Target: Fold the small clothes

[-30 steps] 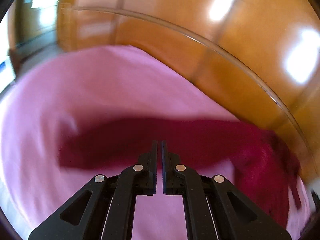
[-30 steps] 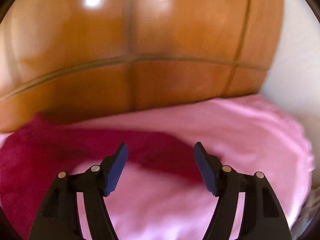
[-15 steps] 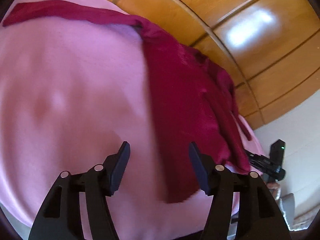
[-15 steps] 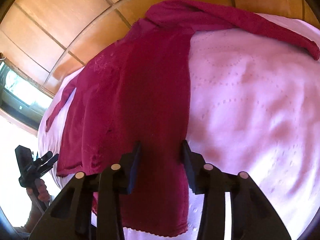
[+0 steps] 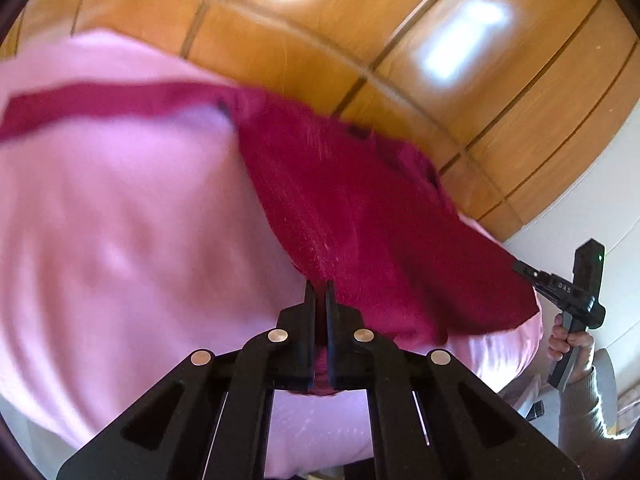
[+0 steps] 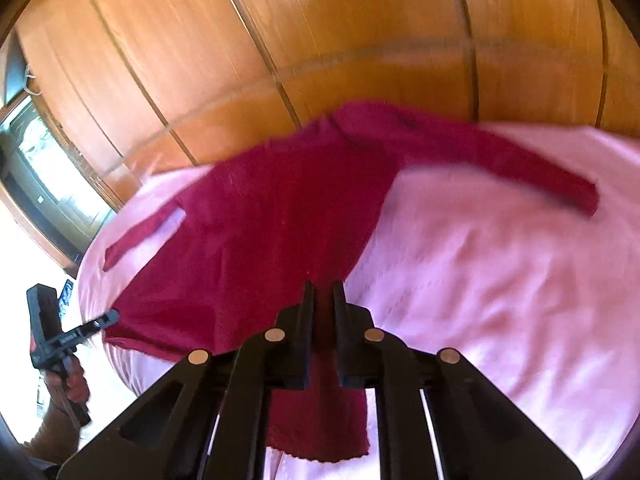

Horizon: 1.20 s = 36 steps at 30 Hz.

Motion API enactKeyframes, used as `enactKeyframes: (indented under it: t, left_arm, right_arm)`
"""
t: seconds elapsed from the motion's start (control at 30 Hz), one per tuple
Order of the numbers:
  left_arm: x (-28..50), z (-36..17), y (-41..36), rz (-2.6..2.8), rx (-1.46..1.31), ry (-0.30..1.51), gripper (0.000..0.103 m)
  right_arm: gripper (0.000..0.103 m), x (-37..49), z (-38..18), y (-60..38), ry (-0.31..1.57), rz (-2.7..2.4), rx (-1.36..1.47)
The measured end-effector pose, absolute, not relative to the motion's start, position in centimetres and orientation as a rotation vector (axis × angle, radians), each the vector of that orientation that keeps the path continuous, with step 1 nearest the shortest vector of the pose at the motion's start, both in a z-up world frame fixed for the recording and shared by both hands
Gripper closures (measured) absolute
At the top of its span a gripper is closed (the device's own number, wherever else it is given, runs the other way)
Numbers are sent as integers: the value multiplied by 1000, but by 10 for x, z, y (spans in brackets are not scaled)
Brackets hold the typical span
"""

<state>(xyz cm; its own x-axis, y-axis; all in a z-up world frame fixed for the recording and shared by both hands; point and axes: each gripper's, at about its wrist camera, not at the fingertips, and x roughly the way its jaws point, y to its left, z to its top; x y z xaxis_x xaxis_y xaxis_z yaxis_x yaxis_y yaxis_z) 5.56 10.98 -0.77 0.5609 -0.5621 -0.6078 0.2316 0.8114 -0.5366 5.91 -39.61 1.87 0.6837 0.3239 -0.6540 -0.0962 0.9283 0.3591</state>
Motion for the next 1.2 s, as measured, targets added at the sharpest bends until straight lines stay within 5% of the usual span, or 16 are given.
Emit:
enactKeyframes:
  t: [0.23,0.6,0.67,0.7,0.73,0.77,0.8,1.2]
  left_arm:
    - [21,13,156,-450,-415,860,101]
    - [-2,-50,150,-272,-296,1036,100]
    - [2,-40,151,-260,-276,985,92]
    - [3,-33,150,-248,-269,956,85]
    - [4,-27,150,-235,-261,926,66]
    - [7,-21,147,-229,-255,891,53]
    - [8,-18,144,-231,-249,864,52]
    - [63,-30,22,-425,-159,858,47]
  right_arm:
    - [101,3,17,-401,815,234,293]
    - [103,-33,-65,-399,1011,178,382]
    - [102,-27,-65,-406,994,172,416]
    - [95,-21,-64,-411,978,148,436]
    - [86,-17,-65,-417,971,136,445]
    - [61,-11,-65,-423,952,112,452]
    - [57,-6,-65,-426,933,84,451]
    - [52,112,-66,-506,811,-346,161]
